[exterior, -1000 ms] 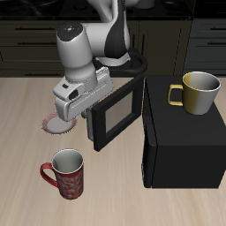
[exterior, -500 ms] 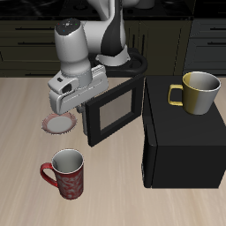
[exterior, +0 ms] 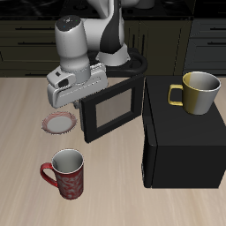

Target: Open the microwave

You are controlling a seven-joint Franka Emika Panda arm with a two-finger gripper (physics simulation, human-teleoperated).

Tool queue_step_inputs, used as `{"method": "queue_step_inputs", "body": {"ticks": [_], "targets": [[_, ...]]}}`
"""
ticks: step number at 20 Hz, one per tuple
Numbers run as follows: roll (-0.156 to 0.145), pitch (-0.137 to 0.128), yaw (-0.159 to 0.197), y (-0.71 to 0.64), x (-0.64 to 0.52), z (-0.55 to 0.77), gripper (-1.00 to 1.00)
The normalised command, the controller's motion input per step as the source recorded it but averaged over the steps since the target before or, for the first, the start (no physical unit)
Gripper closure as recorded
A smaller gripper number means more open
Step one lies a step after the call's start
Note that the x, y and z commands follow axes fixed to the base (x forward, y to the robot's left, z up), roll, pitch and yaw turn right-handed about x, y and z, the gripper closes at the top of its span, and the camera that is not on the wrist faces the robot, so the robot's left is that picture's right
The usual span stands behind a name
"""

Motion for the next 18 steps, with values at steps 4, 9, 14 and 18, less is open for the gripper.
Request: {"method": "queue_step_inputs", "body": {"ticks": [4, 9, 14, 18], "targets": [[-0.041, -0.013, -0.068, -0.06, -0.08, 0.0, 1.0], [-0.028, -0.026, 0.003, -0.16, -0.21, -0.03, 1.0], [-0.017, 0.008, -0.01, -0.14, -0.12, -0.03, 1.0], [-0.04, 0.026, -0.022, -0.23, -0.12, -0.13, 1.0]]}}
